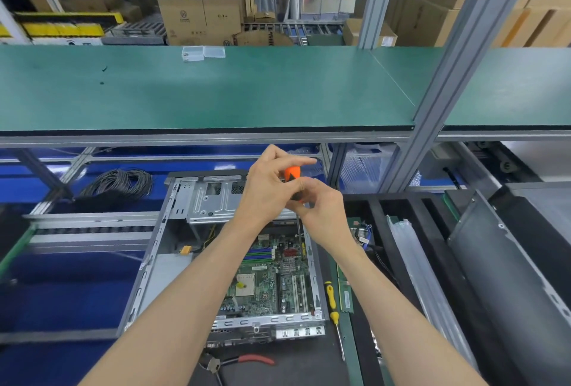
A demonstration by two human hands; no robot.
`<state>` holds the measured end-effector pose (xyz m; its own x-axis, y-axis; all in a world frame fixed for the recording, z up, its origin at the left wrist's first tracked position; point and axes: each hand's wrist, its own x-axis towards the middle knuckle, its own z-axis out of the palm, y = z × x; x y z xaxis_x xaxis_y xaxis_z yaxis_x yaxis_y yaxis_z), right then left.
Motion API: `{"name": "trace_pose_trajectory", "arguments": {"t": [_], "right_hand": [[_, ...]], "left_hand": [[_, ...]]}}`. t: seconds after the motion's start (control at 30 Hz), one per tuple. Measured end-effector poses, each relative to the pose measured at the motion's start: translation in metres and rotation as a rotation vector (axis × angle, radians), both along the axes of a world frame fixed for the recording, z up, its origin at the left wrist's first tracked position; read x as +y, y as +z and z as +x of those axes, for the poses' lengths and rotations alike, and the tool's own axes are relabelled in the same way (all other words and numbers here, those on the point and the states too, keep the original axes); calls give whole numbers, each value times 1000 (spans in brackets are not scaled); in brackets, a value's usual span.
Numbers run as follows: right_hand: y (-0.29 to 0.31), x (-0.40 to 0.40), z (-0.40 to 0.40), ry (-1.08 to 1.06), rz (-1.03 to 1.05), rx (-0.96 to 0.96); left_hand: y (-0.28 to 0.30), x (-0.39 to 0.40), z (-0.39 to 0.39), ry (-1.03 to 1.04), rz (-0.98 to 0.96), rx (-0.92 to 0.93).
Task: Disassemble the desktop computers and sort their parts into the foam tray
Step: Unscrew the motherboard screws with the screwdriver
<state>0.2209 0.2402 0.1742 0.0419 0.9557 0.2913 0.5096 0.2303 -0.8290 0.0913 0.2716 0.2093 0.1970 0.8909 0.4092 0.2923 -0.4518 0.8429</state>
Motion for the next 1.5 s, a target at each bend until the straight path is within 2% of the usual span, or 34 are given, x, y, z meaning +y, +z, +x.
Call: {"name": "trace_pose_trajectory", "arguments": {"t": [0.13, 0.3, 0.4, 0.5, 0.6, 0.7, 0.8, 0.93, 1.13, 1.23, 1.4, 1.5], "right_hand": [[1, 0, 2, 28, -47, -31], [3, -2, 2, 76, -78, -12], [1, -4, 0, -26, 10, 2], [1, -4, 0, -58, -21, 68], [2, -4, 3, -11, -72, 94], [2, -5, 6, 86, -102, 64], [-4, -4, 6, 129, -120, -2], [-22, -1, 4, 42, -144, -177], [-39, 2, 5, -9, -72, -308], [-41, 2, 7, 13, -85, -349], [-42, 2, 5, 68, -148, -405], [-42, 4, 4, 127, -191, -496]], "left_hand": [[1, -5, -6, -124, 15, 10], [3, 0, -3, -88, -26, -48], [2, 1, 0, -33, -45, -66], [1, -3, -2, -59, -34, -62], [2, -7, -9, -152, -5, -9], [2, -3, -11, -139, -46, -29], [2, 0, -7, -82, -30, -39], [1, 3, -5, -12, -64, -61], [0, -7, -8, -146, -11, -44], [0, -4, -10, -130, -34, -39], [1, -3, -4, -76, -88, -160], [1, -6, -8, -123, -33, -125]]}}
